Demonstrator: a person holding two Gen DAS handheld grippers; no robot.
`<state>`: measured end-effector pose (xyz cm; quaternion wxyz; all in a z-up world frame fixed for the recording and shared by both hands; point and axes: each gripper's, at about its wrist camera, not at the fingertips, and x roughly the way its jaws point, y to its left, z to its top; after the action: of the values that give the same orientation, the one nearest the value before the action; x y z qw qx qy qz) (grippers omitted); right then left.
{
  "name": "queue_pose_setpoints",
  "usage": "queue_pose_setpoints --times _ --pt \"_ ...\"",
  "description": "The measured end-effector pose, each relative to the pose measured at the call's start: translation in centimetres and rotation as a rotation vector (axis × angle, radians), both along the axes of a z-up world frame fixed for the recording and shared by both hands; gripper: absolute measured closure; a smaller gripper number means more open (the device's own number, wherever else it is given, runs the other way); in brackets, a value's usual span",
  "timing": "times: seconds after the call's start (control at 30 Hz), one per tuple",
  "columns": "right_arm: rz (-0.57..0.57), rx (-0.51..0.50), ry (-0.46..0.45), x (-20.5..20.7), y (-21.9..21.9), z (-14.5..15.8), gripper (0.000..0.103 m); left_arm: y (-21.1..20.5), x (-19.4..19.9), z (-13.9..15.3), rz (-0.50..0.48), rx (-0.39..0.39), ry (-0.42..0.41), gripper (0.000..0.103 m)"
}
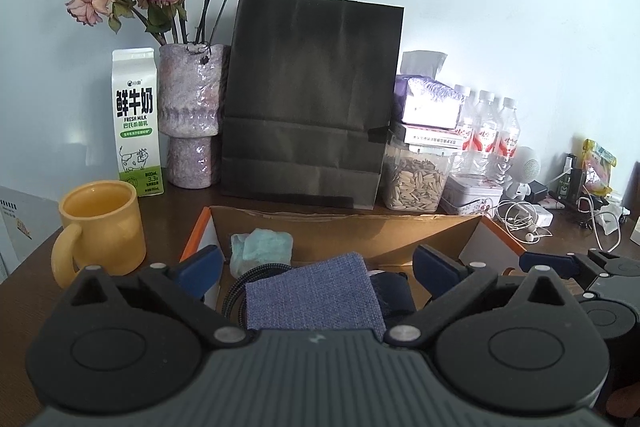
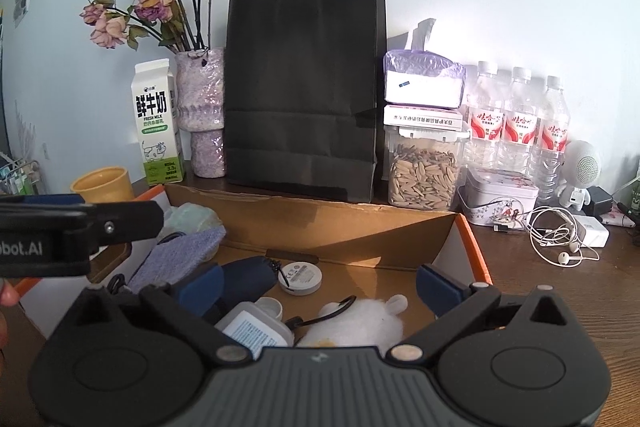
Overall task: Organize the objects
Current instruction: 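Withdraw both grippers from the box back over the table, then grasp the second white bottle cap with the left gripper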
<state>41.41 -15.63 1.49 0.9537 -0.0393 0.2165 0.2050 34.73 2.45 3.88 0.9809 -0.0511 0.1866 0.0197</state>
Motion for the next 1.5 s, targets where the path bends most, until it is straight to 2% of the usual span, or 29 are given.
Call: queue_pose_setpoints --times 0.37,0.63,1.07,1.27,1.5 --pt "-0.013 0.010 -0.034 -3.4 -1.4 0.6 0.000 -0.6 -4.3 0.5 -0.003 -0.003 -0.032 0.000" --pt "-0.022 0.021 -0.031 -7.2 -3.3 0.4 0.000 -0.3 -7.9 0.3 0.005 -0.011 -0.018 0.000" --pt "-0.046 -0.017 -0.012 -11.7 -5.7 -1.2 0.000 0.8 -11.5 -3.3 0.023 0.042 0.128 0.000" --pt "-0.044 -0.035 0.013 -12.7 -6.1 -2.4 0.000 0.5 -10.9 -5.7 0.001 0.064 0.247 0.000" --pt "-0.042 -0.028 0.027 -13.0 -6.2 -2.8 0.000 0.6 -9.1 -6.6 0.034 0.051 0.285 0.001"
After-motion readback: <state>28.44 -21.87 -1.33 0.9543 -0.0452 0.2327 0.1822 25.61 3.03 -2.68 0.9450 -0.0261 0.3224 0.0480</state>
